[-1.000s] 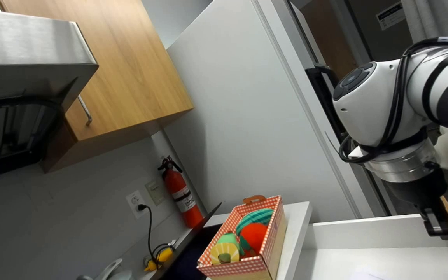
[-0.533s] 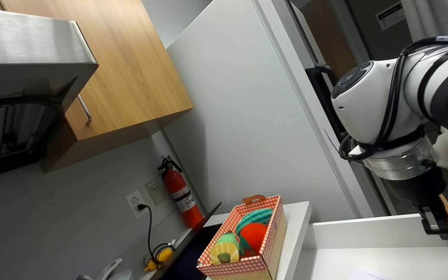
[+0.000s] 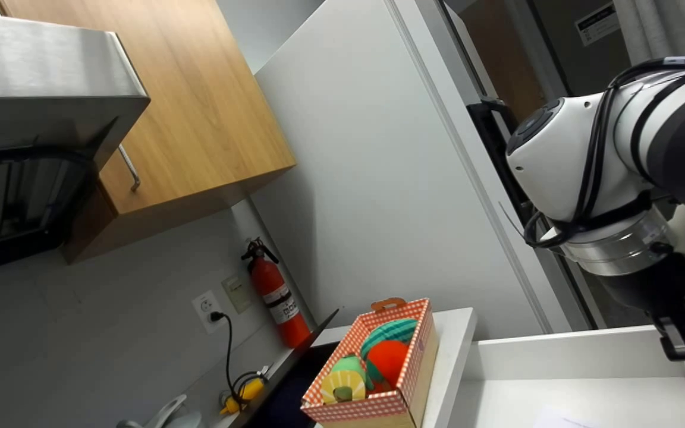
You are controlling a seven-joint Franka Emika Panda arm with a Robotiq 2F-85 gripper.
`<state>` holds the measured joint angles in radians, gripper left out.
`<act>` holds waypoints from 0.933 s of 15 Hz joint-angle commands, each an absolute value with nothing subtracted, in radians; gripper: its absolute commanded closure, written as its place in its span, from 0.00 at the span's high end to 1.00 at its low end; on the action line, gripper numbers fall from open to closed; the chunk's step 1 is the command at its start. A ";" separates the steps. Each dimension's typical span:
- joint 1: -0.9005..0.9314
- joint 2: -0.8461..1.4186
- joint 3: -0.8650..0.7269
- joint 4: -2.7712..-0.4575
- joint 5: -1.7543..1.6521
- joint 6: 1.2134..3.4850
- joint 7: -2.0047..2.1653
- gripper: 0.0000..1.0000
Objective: Remove a piece of watermelon plush toy from the open drawer, put the watermelon in the carton box and then close the drawer
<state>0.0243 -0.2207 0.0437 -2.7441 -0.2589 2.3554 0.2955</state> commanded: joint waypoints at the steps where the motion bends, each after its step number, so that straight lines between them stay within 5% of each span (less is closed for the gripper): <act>1: 0.018 -0.238 0.047 -2.744 -0.211 2.311 0.242 0.00; 14: 0.012 -0.142 0.017 -2.731 -0.122 2.264 0.119 0.00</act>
